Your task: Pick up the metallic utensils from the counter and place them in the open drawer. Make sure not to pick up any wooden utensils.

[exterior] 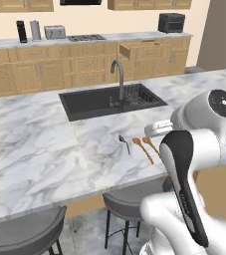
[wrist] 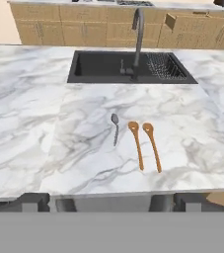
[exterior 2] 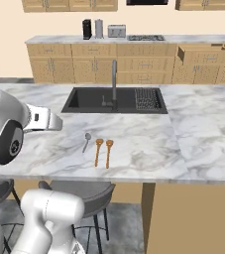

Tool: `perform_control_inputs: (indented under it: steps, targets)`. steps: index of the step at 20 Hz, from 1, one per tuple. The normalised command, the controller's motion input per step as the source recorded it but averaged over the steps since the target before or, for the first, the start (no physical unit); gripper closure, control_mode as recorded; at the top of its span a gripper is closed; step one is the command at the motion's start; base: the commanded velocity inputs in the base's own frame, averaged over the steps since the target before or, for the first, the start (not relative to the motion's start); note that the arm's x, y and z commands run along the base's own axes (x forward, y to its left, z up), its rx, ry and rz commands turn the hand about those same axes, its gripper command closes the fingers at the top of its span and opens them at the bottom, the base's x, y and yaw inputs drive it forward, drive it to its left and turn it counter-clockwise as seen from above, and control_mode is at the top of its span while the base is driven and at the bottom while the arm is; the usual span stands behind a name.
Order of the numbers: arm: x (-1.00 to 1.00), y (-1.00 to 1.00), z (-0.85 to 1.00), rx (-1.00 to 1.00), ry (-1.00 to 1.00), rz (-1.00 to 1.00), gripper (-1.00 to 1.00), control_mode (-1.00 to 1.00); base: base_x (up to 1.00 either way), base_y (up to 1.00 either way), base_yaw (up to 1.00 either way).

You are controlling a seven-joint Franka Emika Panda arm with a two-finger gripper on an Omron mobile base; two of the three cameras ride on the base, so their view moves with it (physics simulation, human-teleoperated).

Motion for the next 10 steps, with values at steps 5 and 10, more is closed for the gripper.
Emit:
perform_control_inputs:
  steps: [5,10]
  targets:
    - [0.87,0.0,-0.31,0.0,0.28,-0.1,-1.0,-1.0,0.0,0.0,0.0]
    - [0.73,0.0,-0.27,0.0,0.34,-0.03,-1.0,-1.0,0.0,0.0,0.0]
